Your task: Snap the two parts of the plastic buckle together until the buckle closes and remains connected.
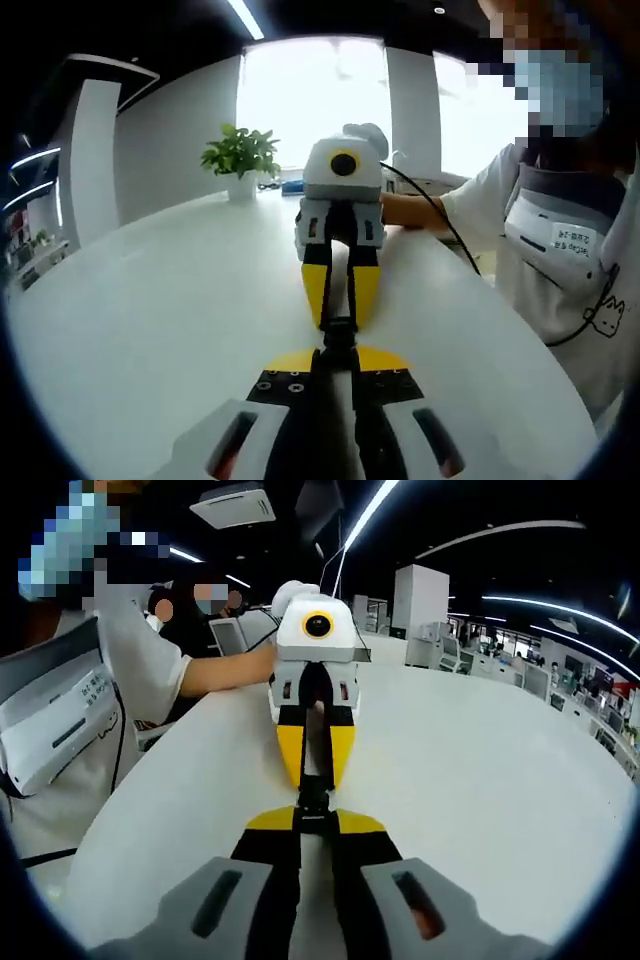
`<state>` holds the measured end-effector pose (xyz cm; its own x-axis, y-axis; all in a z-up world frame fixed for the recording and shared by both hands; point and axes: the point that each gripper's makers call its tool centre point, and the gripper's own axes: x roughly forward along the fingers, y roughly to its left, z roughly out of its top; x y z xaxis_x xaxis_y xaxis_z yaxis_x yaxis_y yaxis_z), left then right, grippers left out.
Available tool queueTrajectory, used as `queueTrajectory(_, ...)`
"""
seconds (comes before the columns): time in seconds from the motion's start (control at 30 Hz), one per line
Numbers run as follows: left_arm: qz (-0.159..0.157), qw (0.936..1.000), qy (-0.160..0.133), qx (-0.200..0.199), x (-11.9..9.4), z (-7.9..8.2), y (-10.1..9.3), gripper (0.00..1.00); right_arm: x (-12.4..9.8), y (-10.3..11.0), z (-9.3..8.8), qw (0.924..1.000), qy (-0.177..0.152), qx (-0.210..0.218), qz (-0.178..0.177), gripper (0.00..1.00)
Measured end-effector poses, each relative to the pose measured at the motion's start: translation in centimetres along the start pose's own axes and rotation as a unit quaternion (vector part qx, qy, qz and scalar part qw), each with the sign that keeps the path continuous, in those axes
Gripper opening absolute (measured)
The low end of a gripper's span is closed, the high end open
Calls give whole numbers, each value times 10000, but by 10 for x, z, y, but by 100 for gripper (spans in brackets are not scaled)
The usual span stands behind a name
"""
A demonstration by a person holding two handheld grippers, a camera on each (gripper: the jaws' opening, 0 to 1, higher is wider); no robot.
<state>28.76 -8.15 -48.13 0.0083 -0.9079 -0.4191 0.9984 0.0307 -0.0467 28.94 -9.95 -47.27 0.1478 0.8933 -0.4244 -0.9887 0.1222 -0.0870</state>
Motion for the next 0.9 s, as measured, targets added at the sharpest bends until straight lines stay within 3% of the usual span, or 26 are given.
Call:
queueTrajectory(0.73, 856, 9958, -32, -334, -3, 1, 9, 10, -2, -4, -3, 9972, 118, 263, -690, 10)
queueTrajectory(0.9, 851, 9959, -82, -293, -3, 1, 9, 12, 0, -2, -3, 9986, 9, 186, -505, 12)
